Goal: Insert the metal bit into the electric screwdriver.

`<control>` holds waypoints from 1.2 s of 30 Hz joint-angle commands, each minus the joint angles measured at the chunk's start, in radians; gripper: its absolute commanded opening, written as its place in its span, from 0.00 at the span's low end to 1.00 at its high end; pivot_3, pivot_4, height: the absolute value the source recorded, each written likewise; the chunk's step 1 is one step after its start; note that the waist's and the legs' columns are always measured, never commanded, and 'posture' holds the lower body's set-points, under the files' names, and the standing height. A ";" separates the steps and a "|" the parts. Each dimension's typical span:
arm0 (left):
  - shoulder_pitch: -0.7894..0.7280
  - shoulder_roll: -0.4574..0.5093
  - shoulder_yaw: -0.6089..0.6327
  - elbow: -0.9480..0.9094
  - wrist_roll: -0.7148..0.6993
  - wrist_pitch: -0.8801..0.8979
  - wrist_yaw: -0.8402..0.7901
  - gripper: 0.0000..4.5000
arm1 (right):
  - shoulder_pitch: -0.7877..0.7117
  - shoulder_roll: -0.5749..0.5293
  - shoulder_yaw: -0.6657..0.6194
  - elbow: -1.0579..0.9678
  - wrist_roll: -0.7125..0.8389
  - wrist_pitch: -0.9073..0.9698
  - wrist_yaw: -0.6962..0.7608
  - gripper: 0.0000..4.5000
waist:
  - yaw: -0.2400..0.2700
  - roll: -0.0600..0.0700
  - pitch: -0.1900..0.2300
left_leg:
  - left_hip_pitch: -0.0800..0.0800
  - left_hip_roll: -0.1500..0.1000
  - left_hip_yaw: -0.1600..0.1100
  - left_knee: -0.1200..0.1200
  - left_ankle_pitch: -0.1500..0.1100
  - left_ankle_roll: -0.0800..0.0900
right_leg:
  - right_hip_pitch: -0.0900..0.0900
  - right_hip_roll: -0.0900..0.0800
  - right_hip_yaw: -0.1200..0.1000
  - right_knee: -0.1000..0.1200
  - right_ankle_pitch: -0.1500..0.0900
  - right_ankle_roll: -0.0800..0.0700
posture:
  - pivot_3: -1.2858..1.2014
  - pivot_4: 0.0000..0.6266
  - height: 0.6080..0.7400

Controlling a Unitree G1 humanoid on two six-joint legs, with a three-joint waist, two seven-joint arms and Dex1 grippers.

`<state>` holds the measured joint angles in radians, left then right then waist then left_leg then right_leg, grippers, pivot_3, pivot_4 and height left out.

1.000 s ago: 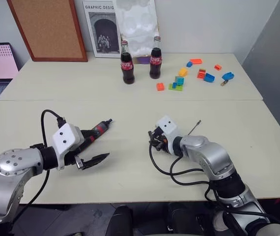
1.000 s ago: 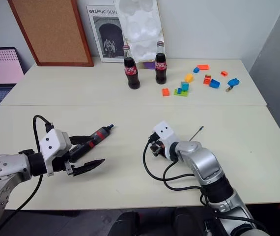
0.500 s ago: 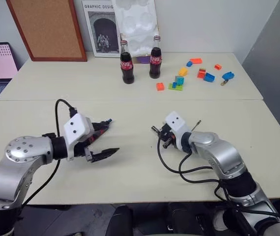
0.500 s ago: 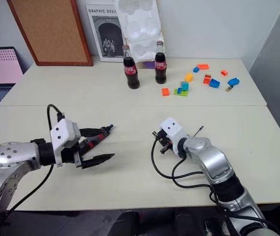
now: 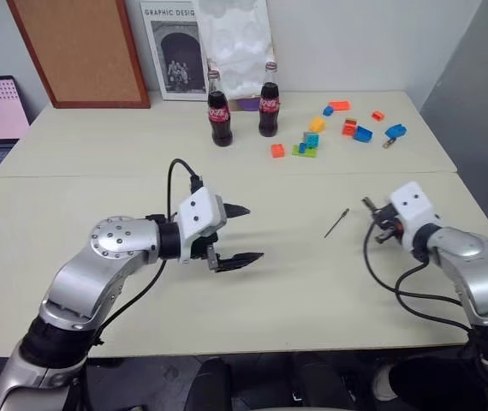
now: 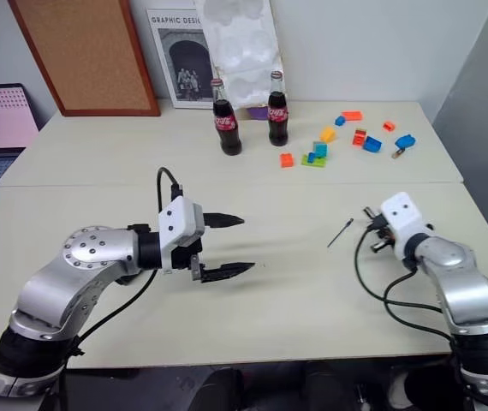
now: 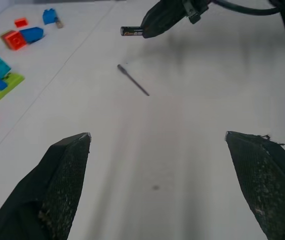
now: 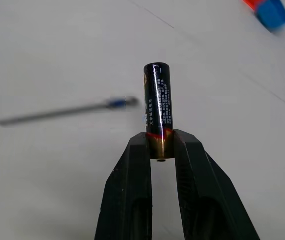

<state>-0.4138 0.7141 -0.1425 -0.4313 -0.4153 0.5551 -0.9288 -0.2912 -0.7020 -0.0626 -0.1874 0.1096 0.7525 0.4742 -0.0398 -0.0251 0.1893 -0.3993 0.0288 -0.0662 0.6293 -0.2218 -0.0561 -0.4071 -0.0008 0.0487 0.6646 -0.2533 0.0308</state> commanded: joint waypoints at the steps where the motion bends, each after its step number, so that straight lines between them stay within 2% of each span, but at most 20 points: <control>1: -0.048 -0.035 -0.036 0.020 0.024 -0.033 -0.005 1.00 | -0.018 -0.032 -0.058 0.092 -0.010 -0.054 0.003 0.07 | -0.004 0.000 0.000 | 0.000 0.000 0.000 0.000 0.000 0.000 | 0.000 0.000 0.000 0.000 0.000 0.000 | 0.52 0.24 1.00; 8: -0.134 -0.145 -0.128 0.109 0.097 -0.084 0.005 1.00 | -0.092 -0.045 -0.051 0.281 -0.011 -0.075 0.030 0.07 | -0.004 0.000 0.000 | 0.000 -0.001 0.002 0.001 0.000 0.000 | 0.001 0.000 0.003 0.000 0.001 0.001 | 0.52 0.24 1.00; 12: -0.169 -0.201 -0.163 0.147 0.134 -0.095 0.017 1.00 | -0.152 -0.021 -0.062 0.397 -0.018 -0.111 -0.001 0.07 | -0.005 0.000 0.000 | 0.000 -0.001 0.002 0.001 0.000 0.000 | 0.000 0.000 0.003 0.000 0.001 0.001 | 0.52 0.24 1.00; 24: -0.187 -0.257 -0.177 0.131 0.156 -0.064 0.031 1.00 | -0.240 -0.009 -0.046 0.561 -0.015 -0.139 0.019 0.07 | -0.004 0.000 0.000 | 0.002 -0.001 0.006 0.001 0.000 0.000 | 0.000 0.000 0.009 -0.001 0.002 0.004 | 0.52 0.24 1.00; 26: -0.189 -0.256 -0.175 0.127 0.154 -0.055 0.029 1.00 | -0.252 -0.001 -0.064 0.571 0.003 -0.116 0.016 0.22 | -0.005 0.000 0.000 | 0.003 -0.001 0.008 0.001 0.000 0.000 | 0.000 0.000 0.011 -0.001 0.003 0.005 | 0.52 0.24 1.00; 29: -0.190 -0.253 -0.173 0.125 0.154 -0.047 0.027 1.00 | -0.255 0.004 -0.075 0.573 0.009 -0.107 0.017 0.35 | -0.005 0.000 0.000 | 0.003 -0.002 0.011 0.001 0.000 0.000 | 0.000 0.000 0.014 -0.001 0.004 0.006 | 0.52 0.24 1.00; 36: -0.200 -0.273 -0.121 0.116 0.142 -0.037 0.075 1.00 | -0.220 -0.009 -0.131 0.474 0.040 -0.074 0.020 0.73 | -0.006 0.000 0.000 | 0.004 -0.002 0.013 0.001 0.000 0.000 | 0.000 0.000 0.016 -0.001 0.004 0.007 | 0.52 0.24 1.00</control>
<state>-0.5896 0.4452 -0.3155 -0.2692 -0.2609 0.5156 -0.8798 -0.5249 -0.6905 -0.1417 0.3749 0.1240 0.6648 0.4912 -0.0459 -0.0249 0.1893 -0.3956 0.0270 -0.0535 0.6303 -0.2218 -0.0560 -0.4068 -0.0006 0.0643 0.6639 -0.2493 0.0376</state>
